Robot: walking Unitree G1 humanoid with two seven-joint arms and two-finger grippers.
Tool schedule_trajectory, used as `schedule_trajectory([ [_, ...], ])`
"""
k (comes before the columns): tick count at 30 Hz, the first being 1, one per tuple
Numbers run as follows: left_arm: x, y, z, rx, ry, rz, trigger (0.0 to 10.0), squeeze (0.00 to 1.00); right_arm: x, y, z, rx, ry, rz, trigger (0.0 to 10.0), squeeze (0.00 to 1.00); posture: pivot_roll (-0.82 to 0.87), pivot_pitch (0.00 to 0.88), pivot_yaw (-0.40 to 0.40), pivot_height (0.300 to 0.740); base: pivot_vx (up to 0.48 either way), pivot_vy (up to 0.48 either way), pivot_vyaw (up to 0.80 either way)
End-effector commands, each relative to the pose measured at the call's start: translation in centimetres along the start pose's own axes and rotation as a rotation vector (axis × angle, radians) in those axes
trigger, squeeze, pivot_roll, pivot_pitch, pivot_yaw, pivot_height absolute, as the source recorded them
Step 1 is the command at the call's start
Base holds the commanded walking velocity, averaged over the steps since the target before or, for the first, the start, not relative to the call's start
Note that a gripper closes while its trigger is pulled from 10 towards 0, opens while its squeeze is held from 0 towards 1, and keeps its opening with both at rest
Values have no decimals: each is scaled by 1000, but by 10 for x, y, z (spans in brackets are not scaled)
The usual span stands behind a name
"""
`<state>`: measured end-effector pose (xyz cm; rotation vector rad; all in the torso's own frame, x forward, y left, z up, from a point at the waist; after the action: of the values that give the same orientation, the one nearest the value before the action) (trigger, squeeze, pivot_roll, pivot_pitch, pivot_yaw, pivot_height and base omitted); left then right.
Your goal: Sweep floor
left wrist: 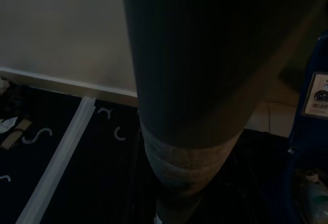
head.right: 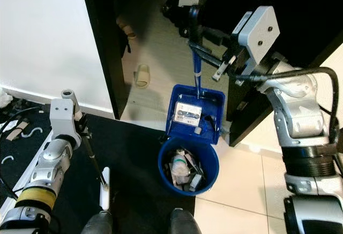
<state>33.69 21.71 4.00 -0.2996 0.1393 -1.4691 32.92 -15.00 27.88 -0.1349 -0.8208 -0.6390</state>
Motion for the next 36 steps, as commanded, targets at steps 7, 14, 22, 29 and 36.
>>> schedule_trajectory([
  [7,6,2,7,18,2,-19,10000,0,-8,-6,-8,-65,12,63,10000,0,29,36,-32,740,0,0,0],
  [14,6,3,7,17,3,-22,10000,0,0,-12,-1,-68,13,57,10000,0,30,29,-28,740,0,0,0],
  [22,6,5,8,15,6,-24,10000,0,28,-26,7,-27,57,-63,10000,0,26,29,-22,740,0,0,0],
  [29,6,5,10,17,6,-25,10000,0,35,-31,17,11,106,-76,10000,0,27,34,-21,740,0,0,0],
  [36,5,5,11,19,7,-22,10000,0,40,-34,20,14,83,-78,10000,0,31,33,-22,740,0,0,0],
])
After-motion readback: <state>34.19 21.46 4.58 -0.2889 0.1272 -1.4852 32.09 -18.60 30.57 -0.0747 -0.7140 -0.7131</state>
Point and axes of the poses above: a point about 5 cm out from each wrist's last joint towards the gripper, its own y axis pointing out of the wrist towards the gripper, its own z axis along the axis of the wrist's last joint, x = y × z, the point moved 4 cm from there along y, pointing out of the wrist towards the gripper, and after that the axes turned 11 degrees about -y, right-handed, at the moved point
